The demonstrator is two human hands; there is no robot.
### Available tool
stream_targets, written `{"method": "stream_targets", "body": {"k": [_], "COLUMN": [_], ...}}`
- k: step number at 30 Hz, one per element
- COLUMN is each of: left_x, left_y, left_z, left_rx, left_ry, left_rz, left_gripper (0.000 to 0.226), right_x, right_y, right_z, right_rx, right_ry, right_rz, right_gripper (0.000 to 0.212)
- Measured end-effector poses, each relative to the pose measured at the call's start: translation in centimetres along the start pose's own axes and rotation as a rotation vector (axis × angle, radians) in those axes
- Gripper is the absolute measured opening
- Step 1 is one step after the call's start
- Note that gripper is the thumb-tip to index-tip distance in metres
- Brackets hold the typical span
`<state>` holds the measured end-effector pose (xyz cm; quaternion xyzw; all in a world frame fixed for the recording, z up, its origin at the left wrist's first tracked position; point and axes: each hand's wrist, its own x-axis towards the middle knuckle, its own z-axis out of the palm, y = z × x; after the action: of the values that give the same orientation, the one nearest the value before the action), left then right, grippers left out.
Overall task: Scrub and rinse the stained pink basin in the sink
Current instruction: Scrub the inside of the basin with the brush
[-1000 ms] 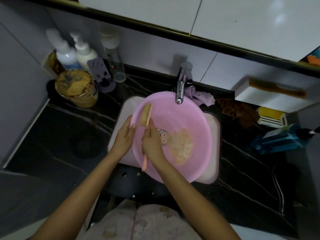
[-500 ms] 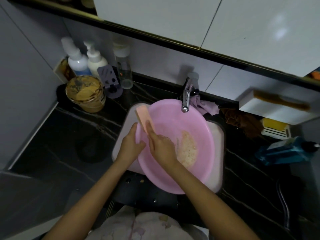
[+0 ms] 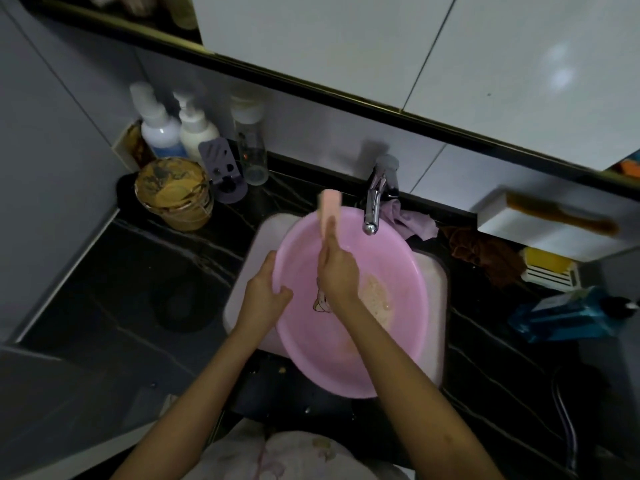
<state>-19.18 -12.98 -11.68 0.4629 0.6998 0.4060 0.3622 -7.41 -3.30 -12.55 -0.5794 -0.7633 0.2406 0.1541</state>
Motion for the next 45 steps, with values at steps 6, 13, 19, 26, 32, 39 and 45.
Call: {"method": "stream_targets", "body": {"k": [6,13,19,26,32,39,45], "left_x": [-0.1,-0.1,-0.4,-0.8,-0.9,-1.0,-1.2], "left_y": [-0.6,-0.5,-0.2,-1.2,-0.9,-1.0,-1.1], "left_z": [-0.6,-0.5,-0.2,-0.8,-0.1,0.0,0.3], "left_rx": [0.036,0.057,0.038,0.042,0.064,0.072,0.002], "left_ry": [0.024,0.031,0.034,0.042,0.067,0.113,0.110], "left_rz": [-0.023,-0.026,-0.015,-0.031,-0.039,-0.027,-0.035], "left_gripper": [0.060,0.058,0.059,0.061,0.060,0.055,0.056], "right_x": [-1.1,-3.4,0.1,-0.4,0.1,-2.6,-12.1], "right_y": [2.1,-0.5,2.3,3.6,5.8,9.1,10.5], "right_z": [1.1,2.1,-0.6,0.5,-1.6,-4.0,-6.6], "right_rx": [-0.114,0.065,-0.011,-0.146,-0.192,-0.236,-0.329], "right_ry": [-0.019,-0.138,0.011,-0.107,-0.047,-0.109,-0.183], "right_rz": [-0.108,-0.183,0.302,0.123,0.262,0.428,0.573], "right_gripper": [0.062,0.059,0.062,0.073,0.071,0.068,0.050]}}
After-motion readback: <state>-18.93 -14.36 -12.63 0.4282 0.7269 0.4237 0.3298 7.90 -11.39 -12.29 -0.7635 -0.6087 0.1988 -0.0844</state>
